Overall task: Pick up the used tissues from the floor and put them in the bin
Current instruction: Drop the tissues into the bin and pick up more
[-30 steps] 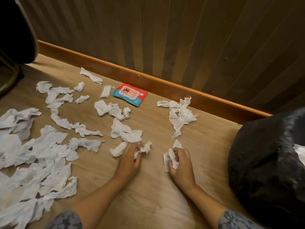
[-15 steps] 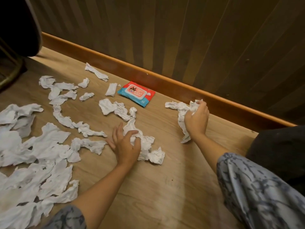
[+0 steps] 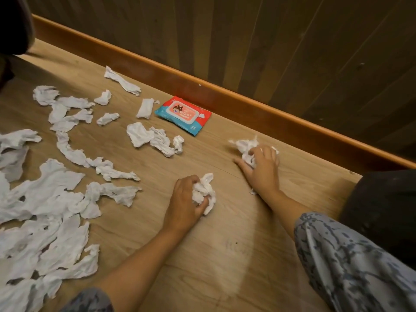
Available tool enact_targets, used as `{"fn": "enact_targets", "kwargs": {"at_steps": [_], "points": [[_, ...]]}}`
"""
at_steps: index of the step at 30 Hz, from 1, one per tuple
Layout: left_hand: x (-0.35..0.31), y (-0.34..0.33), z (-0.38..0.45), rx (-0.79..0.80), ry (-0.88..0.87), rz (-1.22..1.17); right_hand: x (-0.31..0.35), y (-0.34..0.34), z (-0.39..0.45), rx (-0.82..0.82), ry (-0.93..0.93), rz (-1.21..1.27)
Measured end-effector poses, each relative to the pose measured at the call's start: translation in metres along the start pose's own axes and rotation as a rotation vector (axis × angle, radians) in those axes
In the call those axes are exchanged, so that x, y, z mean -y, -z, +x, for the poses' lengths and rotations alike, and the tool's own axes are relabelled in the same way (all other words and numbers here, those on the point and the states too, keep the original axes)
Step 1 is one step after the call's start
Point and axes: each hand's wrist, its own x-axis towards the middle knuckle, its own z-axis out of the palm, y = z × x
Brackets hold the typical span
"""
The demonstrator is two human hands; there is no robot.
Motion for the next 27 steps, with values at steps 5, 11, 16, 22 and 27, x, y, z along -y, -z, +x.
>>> {"fn": "enact_targets", "kwargs": {"at_steps": [5, 11, 16, 22, 27], "points": [[0.004, 0.005, -0.004, 0.129, 0.058, 0.004, 0.006, 0.004, -0.044, -0.09, 0.064, 0.096], [-0.003, 0.005, -0.018, 0.184, -0.236, 0.184, 0.02, 0.021, -0.097, 0.024, 0.155, 0.055], [-0.01, 0.018, -0.039, 0.323, -0.307, 0.111, 0.02, 0.035, -0.132, 0.082, 0.354, -0.03], [-0.059, 0.05, -0.012, 0.25, -0.069, 0.055, 0.036, 0.098, -0.115, 0.014, 0.172, 0.127], [-0.144, 0.066, 0.006, 0.126, -0.005, -0.173, 0.06, 0.17, -0.084, -0.239, 0.048, 0.342]]}}
